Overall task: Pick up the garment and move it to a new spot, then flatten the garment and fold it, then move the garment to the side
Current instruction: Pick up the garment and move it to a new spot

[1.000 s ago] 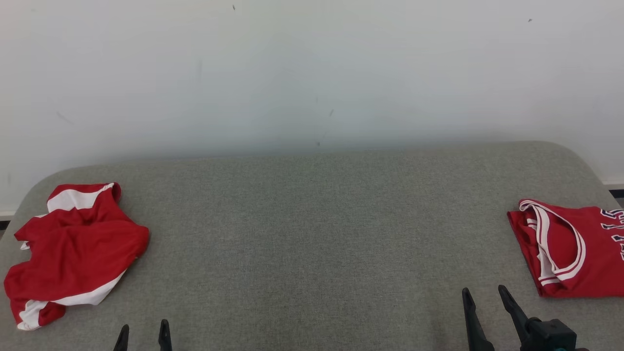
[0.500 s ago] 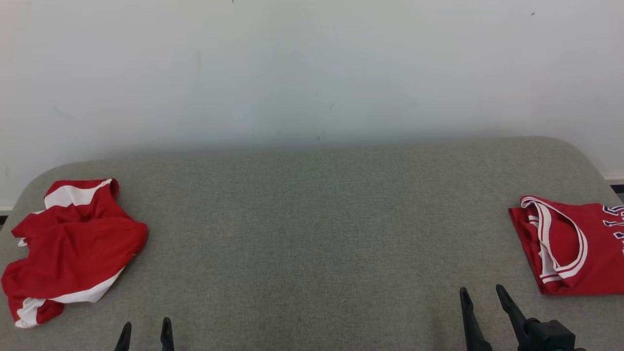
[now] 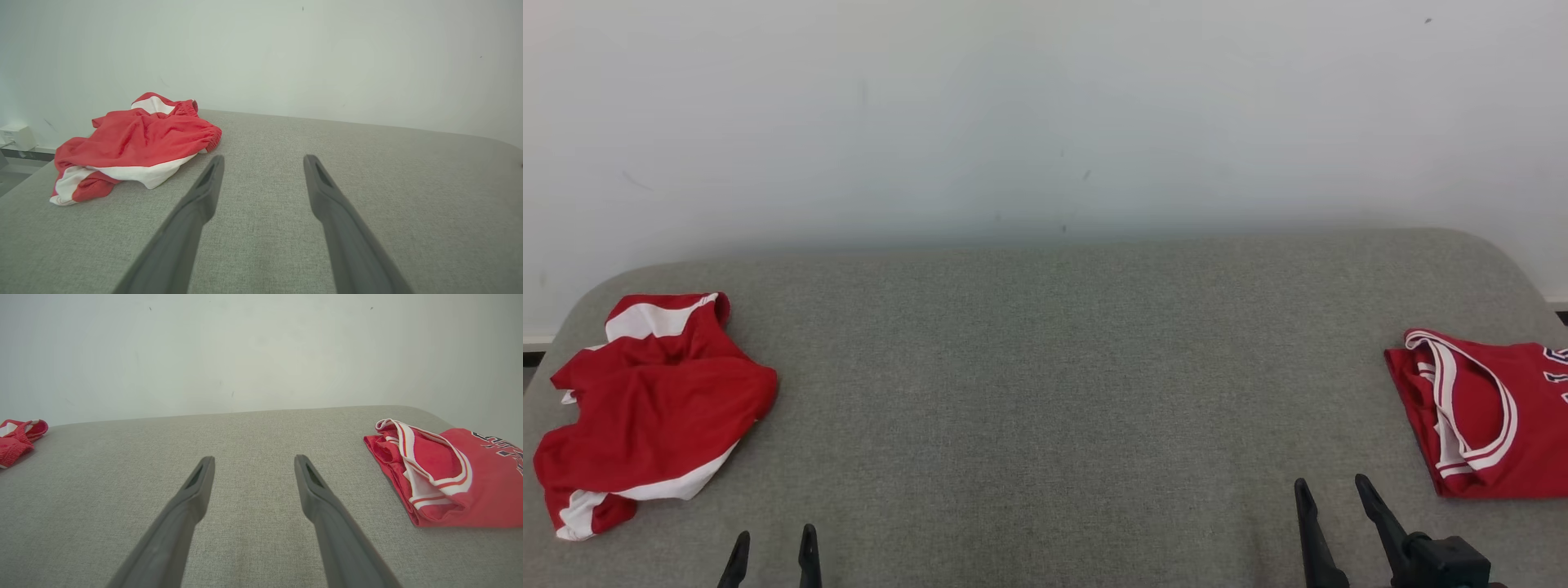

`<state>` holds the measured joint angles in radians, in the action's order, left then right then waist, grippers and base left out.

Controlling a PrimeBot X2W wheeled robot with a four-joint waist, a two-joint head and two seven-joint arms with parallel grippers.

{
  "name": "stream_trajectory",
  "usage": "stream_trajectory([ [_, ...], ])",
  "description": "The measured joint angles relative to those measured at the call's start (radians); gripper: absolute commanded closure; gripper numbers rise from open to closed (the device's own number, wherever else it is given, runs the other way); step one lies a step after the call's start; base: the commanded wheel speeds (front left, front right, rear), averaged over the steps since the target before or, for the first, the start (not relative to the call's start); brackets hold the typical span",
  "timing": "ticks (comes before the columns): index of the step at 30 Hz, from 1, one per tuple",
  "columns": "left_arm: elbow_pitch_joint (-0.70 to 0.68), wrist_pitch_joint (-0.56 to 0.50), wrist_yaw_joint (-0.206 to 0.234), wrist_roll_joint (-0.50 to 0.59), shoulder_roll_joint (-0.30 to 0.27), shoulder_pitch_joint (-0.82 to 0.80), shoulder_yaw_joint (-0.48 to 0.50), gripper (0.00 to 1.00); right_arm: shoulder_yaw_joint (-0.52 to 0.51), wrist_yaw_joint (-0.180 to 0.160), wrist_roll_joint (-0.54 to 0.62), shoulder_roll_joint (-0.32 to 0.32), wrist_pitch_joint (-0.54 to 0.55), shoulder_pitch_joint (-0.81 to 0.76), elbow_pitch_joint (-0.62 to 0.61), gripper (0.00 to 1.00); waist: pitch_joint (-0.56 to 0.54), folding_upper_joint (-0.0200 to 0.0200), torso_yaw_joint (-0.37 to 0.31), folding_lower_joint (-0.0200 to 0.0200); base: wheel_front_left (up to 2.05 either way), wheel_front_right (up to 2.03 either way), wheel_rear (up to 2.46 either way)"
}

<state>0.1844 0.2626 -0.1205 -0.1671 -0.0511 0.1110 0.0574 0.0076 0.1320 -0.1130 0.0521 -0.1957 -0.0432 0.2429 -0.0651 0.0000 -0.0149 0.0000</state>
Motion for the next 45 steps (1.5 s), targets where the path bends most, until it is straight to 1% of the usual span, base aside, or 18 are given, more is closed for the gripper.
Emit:
stream_trajectory([
  [2,0.002,0.000,-0.001,0.000,0.000,-0.005,-0.002,0.00,-0.003,0.000,0.000,0.000,-0.003,0.000,-0.001,0.00,0.000,0.0000,0.006,0.0000,0.00,0.00,0.00],
  [10,0.002,0.000,0.007,-0.008,0.001,-0.010,0.001,0.00,0.000,0.000,-0.008,-0.001,-0.007,-0.001,-0.005,0.00,-0.004,0.0001,0.077,0.0000,0.00,0.00,0.00],
  [28,-0.002,0.000,-0.003,0.020,0.000,0.022,0.070,0.00,0.059,0.000,-0.056,-0.001,-0.030,0.000,0.035,0.00,-0.021,0.0000,0.311,0.0000,0.00,0.00,0.00],
  [29,-0.002,0.000,-0.003,0.020,0.000,0.022,0.070,0.00,0.059,0.000,-0.056,-0.001,-0.030,0.000,0.035,0.00,-0.021,0.0000,0.311,0.0000,0.00,0.00,0.00],
  [35,-0.001,0.000,-0.004,0.022,0.000,0.031,0.081,0.00,0.068,0.000,-0.063,-0.001,-0.035,0.003,0.047,0.00,-0.025,0.0000,0.374,0.0000,0.00,0.00,0.00],
  [40,-0.002,0.000,-0.004,0.024,0.000,0.033,0.086,0.00,0.078,0.000,-0.070,-0.001,-0.042,0.009,0.060,0.00,-0.025,0.0000,0.402,0.0000,0.00,0.00,0.00],
  [45,-0.006,0.000,-0.004,0.024,0.000,0.037,0.101,0.00,0.092,0.000,-0.072,-0.002,-0.043,0.022,0.066,0.00,-0.022,0.0000,0.392,0.0000,0.00,0.00,0.00],
])
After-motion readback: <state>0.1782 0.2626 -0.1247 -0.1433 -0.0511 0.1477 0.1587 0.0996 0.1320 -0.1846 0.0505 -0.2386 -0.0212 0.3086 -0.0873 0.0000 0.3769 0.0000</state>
